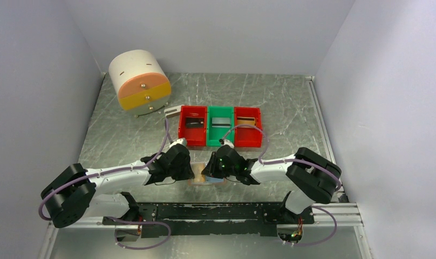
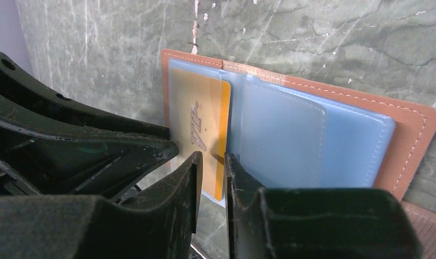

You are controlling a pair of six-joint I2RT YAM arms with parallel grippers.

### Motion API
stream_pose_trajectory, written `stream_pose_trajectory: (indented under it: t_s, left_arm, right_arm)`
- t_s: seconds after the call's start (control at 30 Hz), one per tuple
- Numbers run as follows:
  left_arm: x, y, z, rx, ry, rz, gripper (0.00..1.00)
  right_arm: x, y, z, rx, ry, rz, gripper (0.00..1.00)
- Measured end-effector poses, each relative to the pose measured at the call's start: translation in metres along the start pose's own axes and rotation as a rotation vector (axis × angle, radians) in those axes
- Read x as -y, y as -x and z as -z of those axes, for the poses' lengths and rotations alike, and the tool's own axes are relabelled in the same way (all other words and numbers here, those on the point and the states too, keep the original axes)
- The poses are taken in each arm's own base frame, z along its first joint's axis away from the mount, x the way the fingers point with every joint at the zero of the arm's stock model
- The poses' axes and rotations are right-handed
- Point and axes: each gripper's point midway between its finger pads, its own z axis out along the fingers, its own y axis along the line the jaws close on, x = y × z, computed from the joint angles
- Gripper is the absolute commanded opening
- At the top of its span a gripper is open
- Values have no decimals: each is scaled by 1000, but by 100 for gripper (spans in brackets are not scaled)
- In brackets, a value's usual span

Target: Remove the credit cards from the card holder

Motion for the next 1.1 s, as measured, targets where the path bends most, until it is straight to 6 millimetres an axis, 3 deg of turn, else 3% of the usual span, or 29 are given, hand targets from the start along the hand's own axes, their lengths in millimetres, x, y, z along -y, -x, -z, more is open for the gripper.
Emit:
stream_pose_trajectory:
  t_s: [0.27, 0.43, 0.87, 1.1]
  left_arm:
    - [-1, -1, 0, -3, 3, -4, 22]
    - [-1, -1, 0, -4, 5, -8, 18]
    - [-3, -2, -1, -12, 15, -15, 17]
    - [-1, -1, -2, -14, 15, -15, 17]
  right_arm:
    - [6, 1, -1, 11, -31, -35, 27]
    - [4, 1, -1, 8, -24, -46, 24]
    - [6, -2, 0, 11, 17, -79, 0]
    - [7, 2, 7, 29, 26, -89, 0]
